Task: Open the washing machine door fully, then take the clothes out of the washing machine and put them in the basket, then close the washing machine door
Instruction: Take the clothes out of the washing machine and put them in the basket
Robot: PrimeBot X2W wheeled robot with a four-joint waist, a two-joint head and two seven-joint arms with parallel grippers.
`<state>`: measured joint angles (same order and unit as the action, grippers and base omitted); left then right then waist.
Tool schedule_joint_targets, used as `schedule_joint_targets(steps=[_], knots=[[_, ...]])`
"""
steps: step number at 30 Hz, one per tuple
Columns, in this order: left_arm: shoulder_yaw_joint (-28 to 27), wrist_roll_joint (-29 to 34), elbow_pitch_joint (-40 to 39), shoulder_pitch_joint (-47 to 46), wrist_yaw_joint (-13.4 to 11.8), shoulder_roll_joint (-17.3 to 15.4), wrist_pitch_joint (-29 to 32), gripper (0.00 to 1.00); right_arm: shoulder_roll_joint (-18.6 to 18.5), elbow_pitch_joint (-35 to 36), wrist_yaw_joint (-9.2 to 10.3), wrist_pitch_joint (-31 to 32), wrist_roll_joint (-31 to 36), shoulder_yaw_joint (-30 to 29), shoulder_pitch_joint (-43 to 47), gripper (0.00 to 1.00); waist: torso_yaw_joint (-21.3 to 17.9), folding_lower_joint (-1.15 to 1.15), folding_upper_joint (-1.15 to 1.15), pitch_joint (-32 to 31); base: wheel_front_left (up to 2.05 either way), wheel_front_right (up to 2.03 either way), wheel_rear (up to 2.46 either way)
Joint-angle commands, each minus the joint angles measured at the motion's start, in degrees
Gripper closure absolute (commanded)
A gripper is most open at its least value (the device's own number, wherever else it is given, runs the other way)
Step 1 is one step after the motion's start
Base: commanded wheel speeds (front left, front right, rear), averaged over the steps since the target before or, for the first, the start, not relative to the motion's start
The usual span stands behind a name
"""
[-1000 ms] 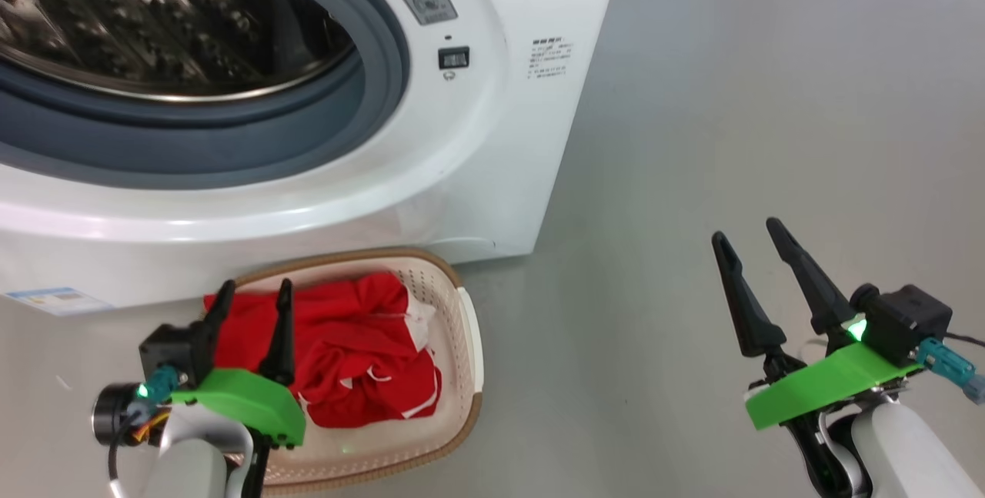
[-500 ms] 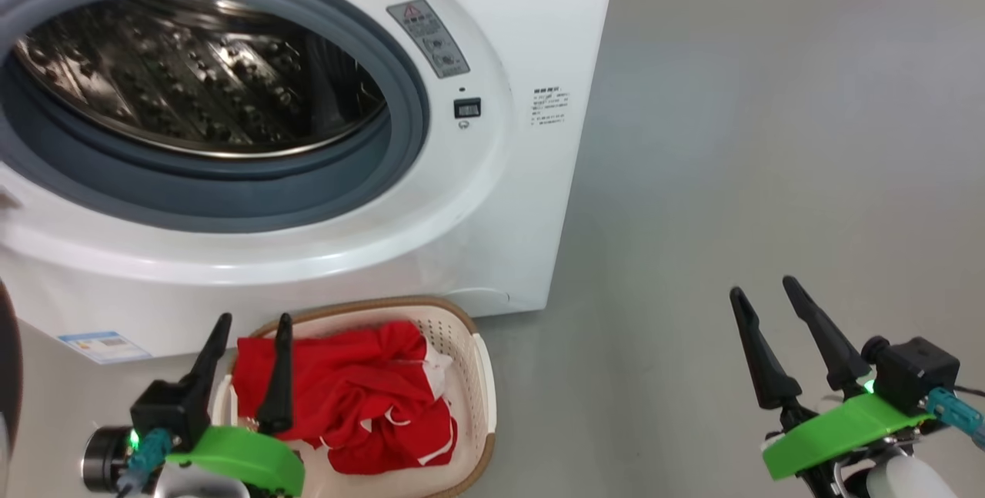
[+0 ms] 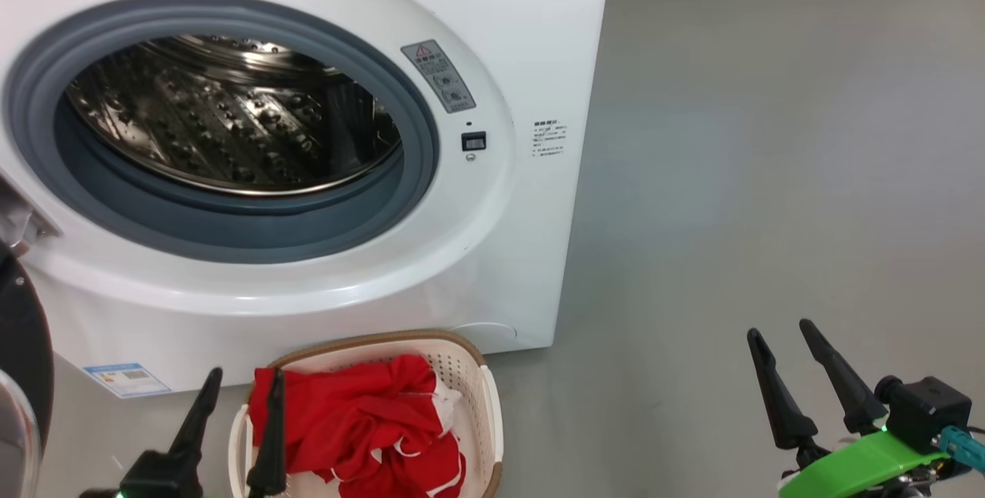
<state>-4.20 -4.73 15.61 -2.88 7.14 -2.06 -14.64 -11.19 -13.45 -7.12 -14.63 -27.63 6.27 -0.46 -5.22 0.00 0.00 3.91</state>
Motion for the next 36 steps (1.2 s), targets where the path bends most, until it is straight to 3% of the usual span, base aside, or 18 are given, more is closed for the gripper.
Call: schedule_joint_targets(steps=[1, 15, 36], knots=[[-2.20, 0.39, -2.02, 0.19, -0.07, -0.84, -0.36, 0.00, -1.36, 1.38, -0.36, -0.37, 0.49, 0.82, 0.29, 0.00, 0.13, 0.00, 0.00, -0.54, 0.00, 0.00, 0.00], [-3.62, -1.75, -8.77, 8.26, -2.31, -0.82, -0.36, 0.00, -1.84, 1.87, -0.36, -0.37, 0.67, -0.10, 3.61, 0.00, 0.29, 0.00, 0.00, -2.76, 0.00, 0.00, 0.00], [-2.74, -2.19, -9.81, 9.06, -3.48, -0.82, -0.36, 0.00, -1.69, 1.75, -0.36, -0.37, 0.70, 0.10, 3.70, 0.00, 0.57, 0.00, 0.00, -2.83, 0.00, 0.00, 0.00]])
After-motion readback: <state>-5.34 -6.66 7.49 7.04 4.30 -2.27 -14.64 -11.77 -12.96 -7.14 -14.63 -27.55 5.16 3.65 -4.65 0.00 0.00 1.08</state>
